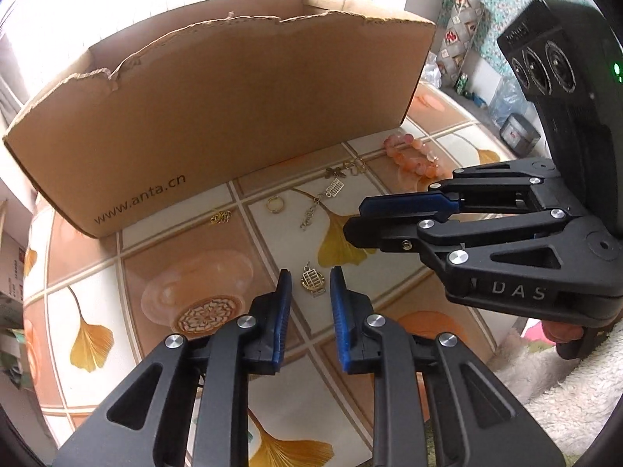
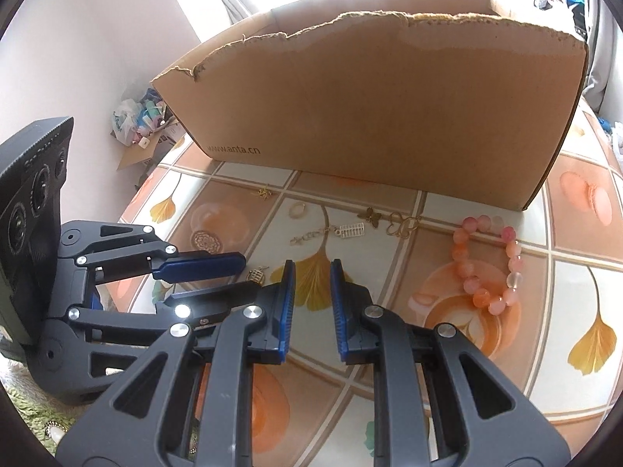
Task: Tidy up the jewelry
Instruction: 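Bring the open left gripper down around the small gold ring, then close the left gripper on the small gold ring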
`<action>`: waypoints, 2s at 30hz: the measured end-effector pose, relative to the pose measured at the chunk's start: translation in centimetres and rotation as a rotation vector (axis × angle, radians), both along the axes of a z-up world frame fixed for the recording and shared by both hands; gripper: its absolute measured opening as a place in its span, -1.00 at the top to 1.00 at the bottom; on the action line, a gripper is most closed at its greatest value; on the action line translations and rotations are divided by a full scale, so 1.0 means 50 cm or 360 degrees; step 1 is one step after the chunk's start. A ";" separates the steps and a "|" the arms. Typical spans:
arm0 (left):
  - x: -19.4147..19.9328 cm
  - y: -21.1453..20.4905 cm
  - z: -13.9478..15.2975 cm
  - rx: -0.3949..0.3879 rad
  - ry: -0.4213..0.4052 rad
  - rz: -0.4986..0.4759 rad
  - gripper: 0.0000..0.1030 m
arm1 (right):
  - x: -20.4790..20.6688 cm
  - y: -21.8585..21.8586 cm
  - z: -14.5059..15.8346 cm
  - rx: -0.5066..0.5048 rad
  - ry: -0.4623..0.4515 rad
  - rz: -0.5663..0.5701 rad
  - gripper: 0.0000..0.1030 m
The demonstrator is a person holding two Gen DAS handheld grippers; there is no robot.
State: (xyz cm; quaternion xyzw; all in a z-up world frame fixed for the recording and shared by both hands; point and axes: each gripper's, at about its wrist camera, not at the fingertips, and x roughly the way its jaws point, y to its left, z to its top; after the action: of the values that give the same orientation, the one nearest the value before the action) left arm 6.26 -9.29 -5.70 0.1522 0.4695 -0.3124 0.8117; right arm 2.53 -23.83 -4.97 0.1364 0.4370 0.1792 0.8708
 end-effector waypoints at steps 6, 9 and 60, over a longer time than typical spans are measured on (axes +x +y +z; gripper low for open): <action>-0.003 -0.010 -0.001 0.0085 -0.0053 -0.0005 0.78 | 0.001 -0.007 -0.002 0.0027 -0.0004 -0.0009 0.67; -0.001 -0.012 -0.005 0.0085 -0.0058 -0.0005 0.79 | -0.001 -0.014 -0.001 0.0034 -0.0004 -0.0011 0.67; 0.009 0.121 0.015 -0.0121 -0.0116 0.0252 0.80 | 0.100 0.126 0.009 -0.0442 -0.0138 0.0185 0.67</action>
State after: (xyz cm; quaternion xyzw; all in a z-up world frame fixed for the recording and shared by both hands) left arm 6.71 -3.25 -4.97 0.0950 0.4381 -0.2592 0.8555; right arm 7.52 -17.53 -4.53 -0.0188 0.4269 0.1729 0.8874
